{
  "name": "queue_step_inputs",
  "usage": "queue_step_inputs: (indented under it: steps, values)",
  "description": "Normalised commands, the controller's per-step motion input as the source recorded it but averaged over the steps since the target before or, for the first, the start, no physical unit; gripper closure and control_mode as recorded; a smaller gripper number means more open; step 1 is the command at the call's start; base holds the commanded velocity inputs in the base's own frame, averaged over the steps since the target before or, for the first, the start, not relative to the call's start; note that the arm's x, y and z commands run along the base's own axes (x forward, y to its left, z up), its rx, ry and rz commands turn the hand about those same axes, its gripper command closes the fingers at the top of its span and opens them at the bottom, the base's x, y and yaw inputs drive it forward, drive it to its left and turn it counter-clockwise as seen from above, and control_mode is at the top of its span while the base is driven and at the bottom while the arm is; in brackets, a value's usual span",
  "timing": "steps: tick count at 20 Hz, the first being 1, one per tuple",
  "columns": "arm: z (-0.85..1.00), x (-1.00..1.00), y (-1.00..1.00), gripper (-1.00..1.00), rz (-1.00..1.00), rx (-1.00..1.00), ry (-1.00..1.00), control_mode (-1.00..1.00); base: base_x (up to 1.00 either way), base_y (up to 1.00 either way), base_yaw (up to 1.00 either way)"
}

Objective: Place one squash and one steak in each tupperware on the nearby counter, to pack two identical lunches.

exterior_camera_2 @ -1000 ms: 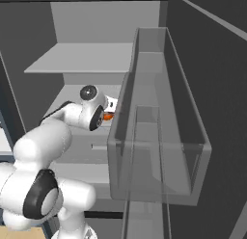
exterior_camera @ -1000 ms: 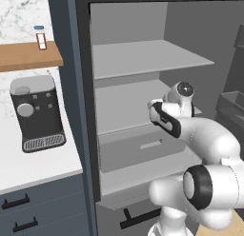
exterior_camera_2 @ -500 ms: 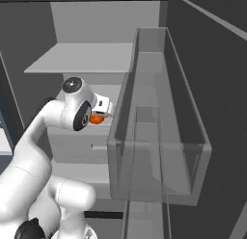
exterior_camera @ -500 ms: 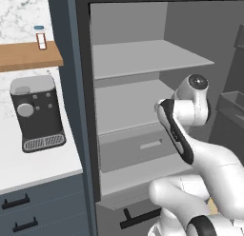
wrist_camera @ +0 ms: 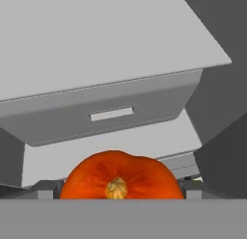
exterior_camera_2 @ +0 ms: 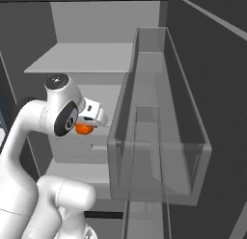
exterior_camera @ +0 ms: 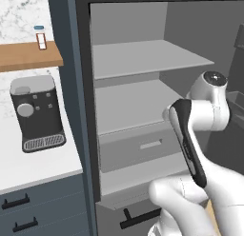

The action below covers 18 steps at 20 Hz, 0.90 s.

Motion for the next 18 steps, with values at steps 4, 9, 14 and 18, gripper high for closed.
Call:
queue_step_inputs:
  steps: [4,9,14,18]
  values:
    - [-0.01,-0.64,0.44,1.00,0.00,0.04,-0.33,-1.00,0.00,0.00,0.00]
    - [-0.06,-0.30,0.36,1.00,0.00,-0.04,-0.42,-1.00,0.00,0.00,0.00]
    - [0.00,-0.18,0.02,1.00,0.00,-0.03,-0.19,-1.00,0.00,0.00,0.00]
    - [0.00,-0.03,0.00,1.00,0.00,0.00,0.00,-1.00,0.00,0.00,0.00]
